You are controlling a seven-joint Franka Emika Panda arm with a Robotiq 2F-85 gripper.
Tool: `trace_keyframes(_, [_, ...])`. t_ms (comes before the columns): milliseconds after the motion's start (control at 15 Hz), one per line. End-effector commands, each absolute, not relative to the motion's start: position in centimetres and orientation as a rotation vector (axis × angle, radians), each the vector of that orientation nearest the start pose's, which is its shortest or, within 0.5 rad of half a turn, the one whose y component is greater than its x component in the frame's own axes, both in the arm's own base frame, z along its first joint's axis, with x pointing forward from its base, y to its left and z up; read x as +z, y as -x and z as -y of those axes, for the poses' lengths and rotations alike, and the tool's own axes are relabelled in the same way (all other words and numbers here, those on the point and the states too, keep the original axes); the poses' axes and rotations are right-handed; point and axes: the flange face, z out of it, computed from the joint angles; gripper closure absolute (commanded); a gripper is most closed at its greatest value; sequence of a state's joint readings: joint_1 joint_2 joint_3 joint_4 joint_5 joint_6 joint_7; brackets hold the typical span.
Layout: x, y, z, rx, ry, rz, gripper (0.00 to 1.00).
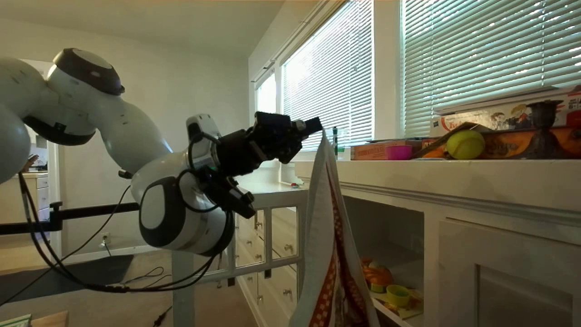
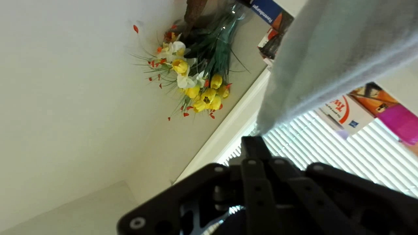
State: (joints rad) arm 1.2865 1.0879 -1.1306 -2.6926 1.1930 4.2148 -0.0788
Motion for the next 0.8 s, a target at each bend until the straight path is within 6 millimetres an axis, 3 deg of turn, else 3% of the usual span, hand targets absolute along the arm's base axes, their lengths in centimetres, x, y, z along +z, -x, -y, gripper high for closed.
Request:
trace_keyframes(0, [36.5,-37.3,6.2,1.498,-1.336,0.199,1.00])
trace_keyframes(467, [44.3,-38.4,7.6,1.586,-1.231,0.183,1.00])
trace_keyframes(733, [46.8,-38.6,7.7,1.652,-1.249,0.219,1.00])
